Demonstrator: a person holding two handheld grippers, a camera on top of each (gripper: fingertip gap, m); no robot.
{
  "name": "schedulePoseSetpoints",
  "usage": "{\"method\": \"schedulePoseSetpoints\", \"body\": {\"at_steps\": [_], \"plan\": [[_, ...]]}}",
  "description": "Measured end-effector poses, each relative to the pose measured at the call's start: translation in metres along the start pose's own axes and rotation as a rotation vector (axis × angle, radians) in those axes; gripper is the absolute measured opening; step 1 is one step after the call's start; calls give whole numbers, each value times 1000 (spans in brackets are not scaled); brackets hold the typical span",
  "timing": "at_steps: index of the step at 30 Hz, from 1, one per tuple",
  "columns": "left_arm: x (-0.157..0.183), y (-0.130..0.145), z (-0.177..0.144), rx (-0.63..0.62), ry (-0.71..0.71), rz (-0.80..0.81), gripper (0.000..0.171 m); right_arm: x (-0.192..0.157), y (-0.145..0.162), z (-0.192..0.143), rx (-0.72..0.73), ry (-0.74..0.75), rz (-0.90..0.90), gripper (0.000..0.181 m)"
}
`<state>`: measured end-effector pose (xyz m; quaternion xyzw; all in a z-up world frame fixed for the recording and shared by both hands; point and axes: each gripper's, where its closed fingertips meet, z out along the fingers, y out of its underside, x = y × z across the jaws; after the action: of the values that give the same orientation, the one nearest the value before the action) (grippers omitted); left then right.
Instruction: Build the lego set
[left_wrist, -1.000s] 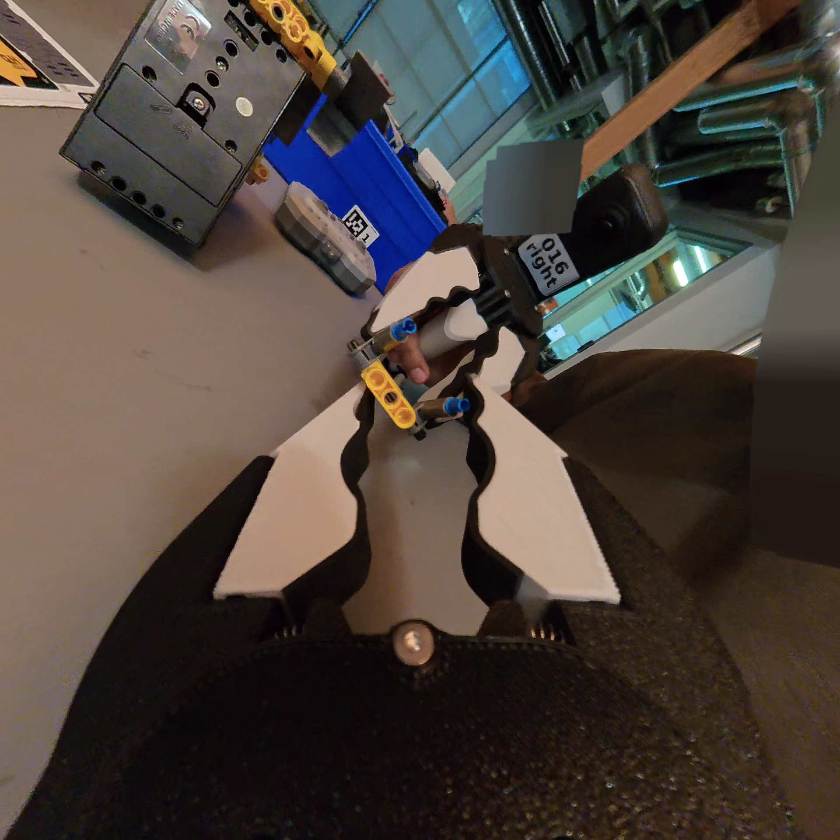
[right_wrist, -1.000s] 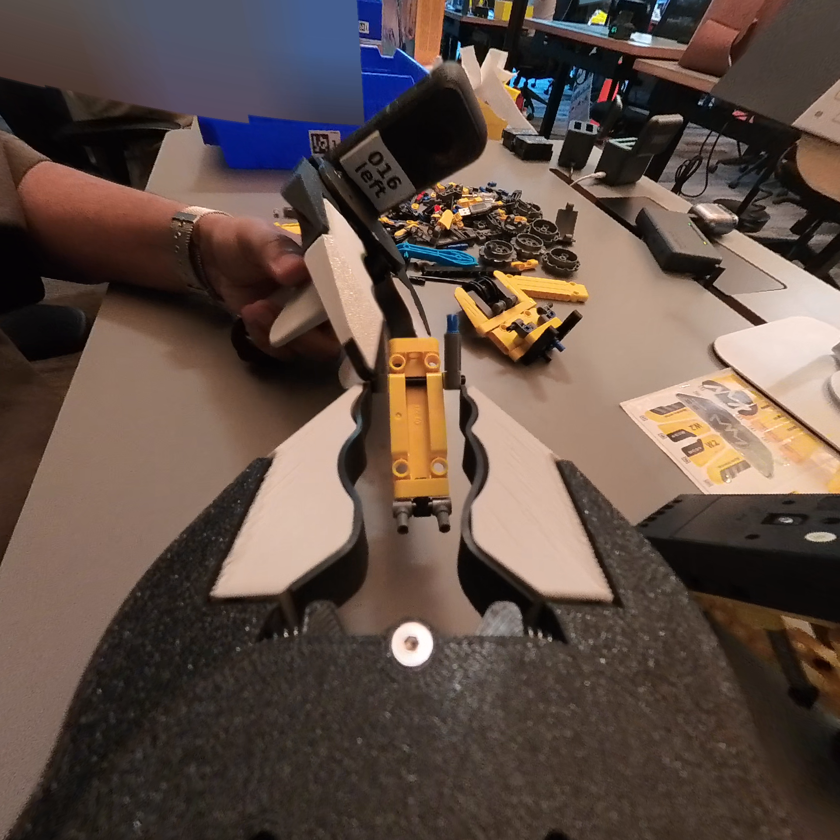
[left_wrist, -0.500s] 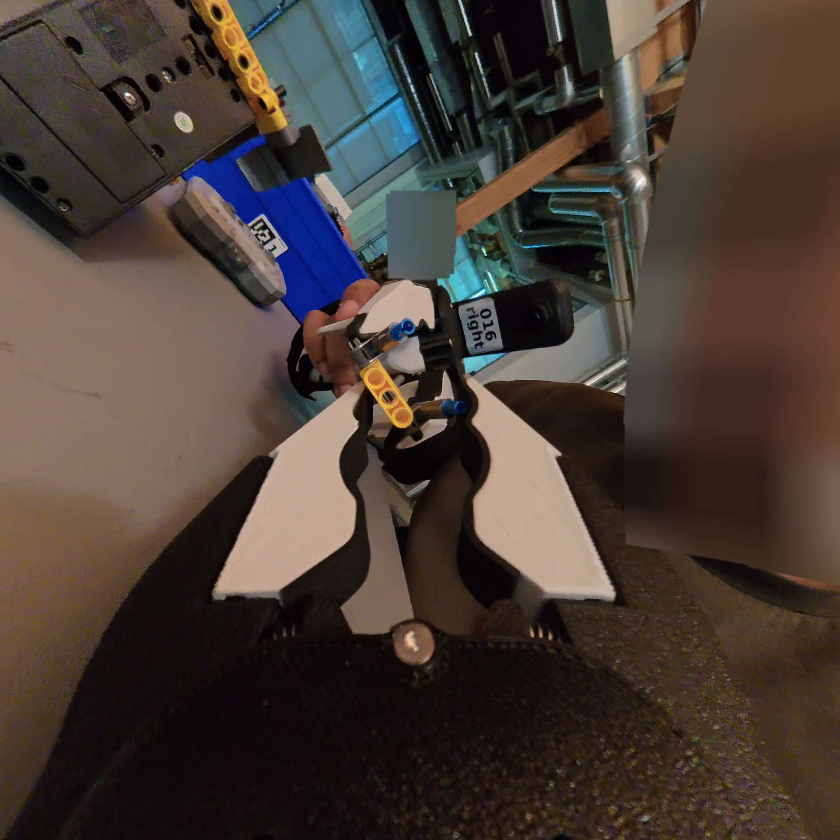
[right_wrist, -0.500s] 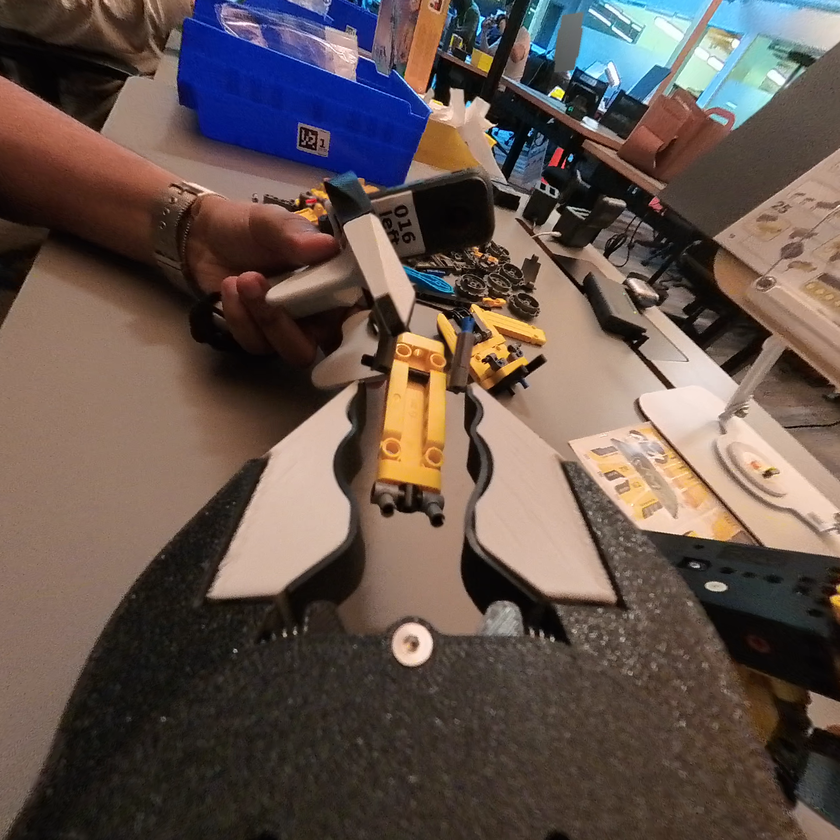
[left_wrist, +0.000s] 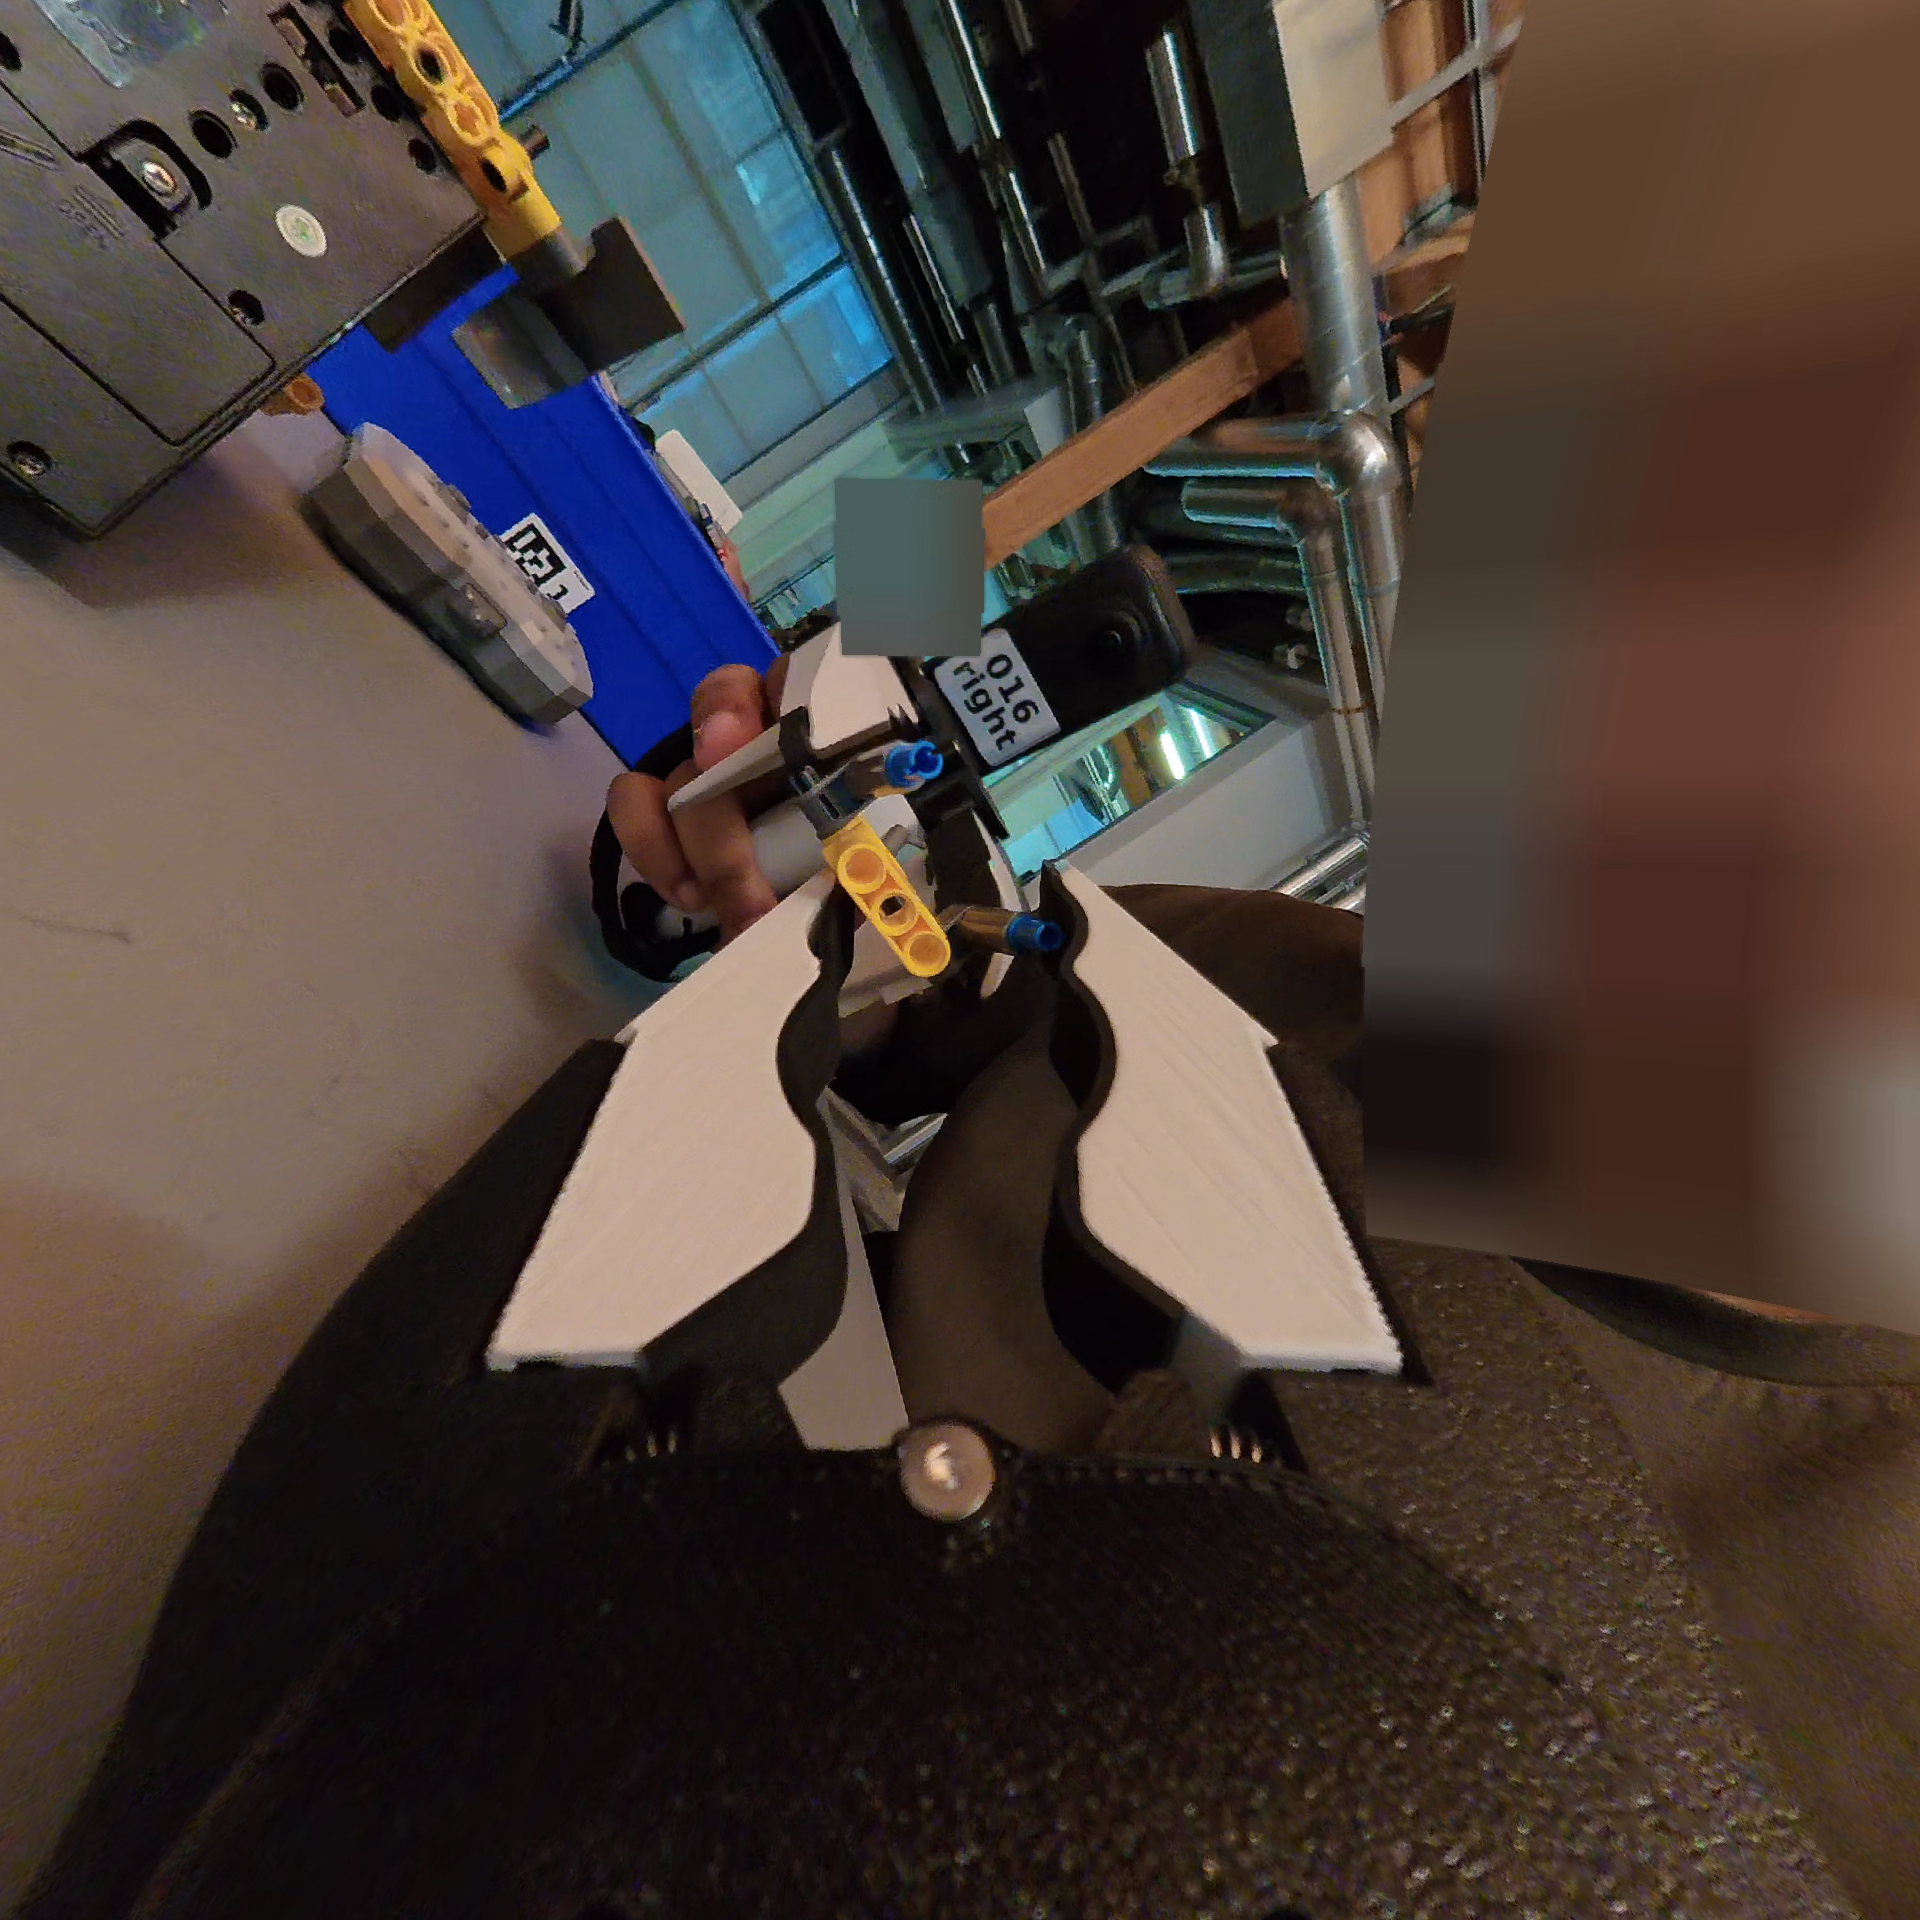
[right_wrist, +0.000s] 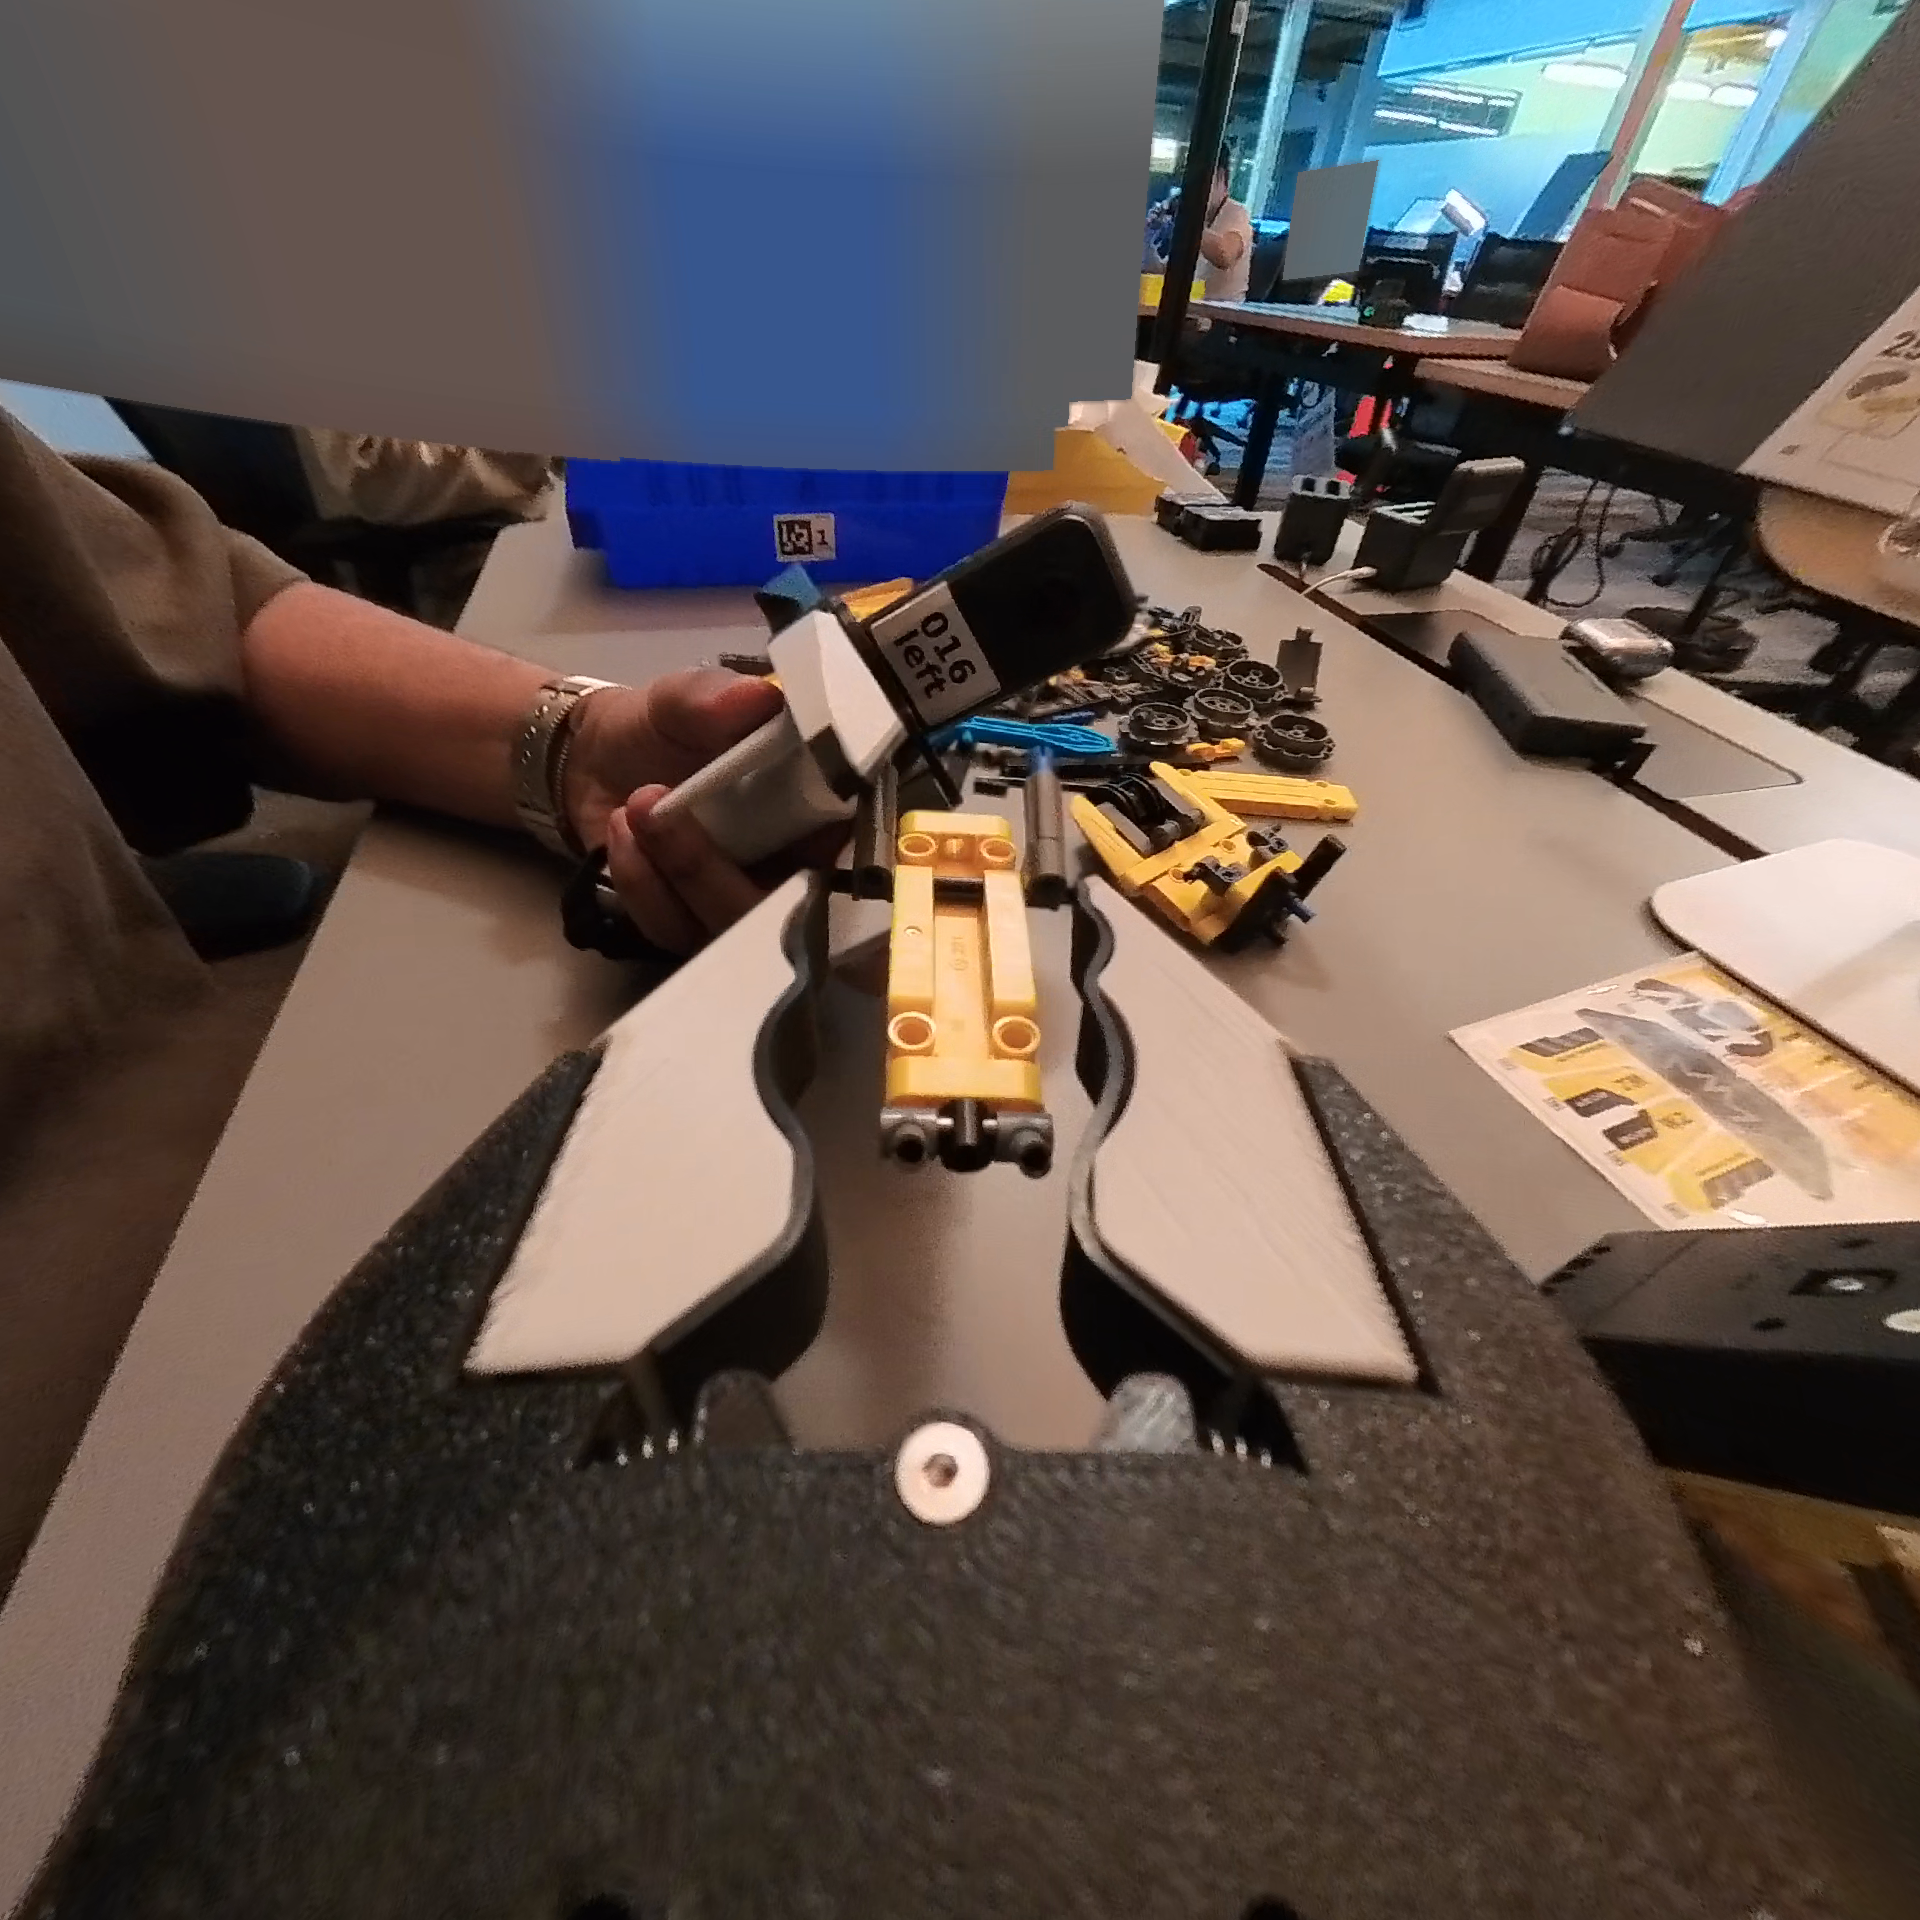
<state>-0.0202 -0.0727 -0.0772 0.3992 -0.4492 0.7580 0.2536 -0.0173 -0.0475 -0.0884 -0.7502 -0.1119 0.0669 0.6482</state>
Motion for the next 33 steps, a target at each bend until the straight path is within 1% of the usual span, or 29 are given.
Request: {"method": "schedulePoseSetpoints", "body": {"at_steps": [5,13,15,19,25,27,30,32,33], "plan": [[1,3,2,-15,12,-4,29,-2,0,1,11,-29,45,48],[5,8,4,-36,33,-8,28,-3,-2,0,8,-7,-24,48],[5,9,5,-43,34,-4,31,-4,-4,-2,9,-6,-40,47],[6,7,4,-37,32,-2,47,0,-10,-8,14,25,-83,47],[5,-5,-4,1,-21,70,54,3,-17,-14,-8,81,-182,47],[6,-8,-6,11,-41,108,54,3,-16,-14,-24,91,-204,47],[1,-12,-9,20,-114,187,49,7,-10,-13,-70,127,-246,47],[-4,-12,-11,12,-158,205,48,9,-6,-12,-100,141,-273,47],[-4,-11,-11,8,-152,193,48,8,-4,-11,-108,140,-283,47]]}}
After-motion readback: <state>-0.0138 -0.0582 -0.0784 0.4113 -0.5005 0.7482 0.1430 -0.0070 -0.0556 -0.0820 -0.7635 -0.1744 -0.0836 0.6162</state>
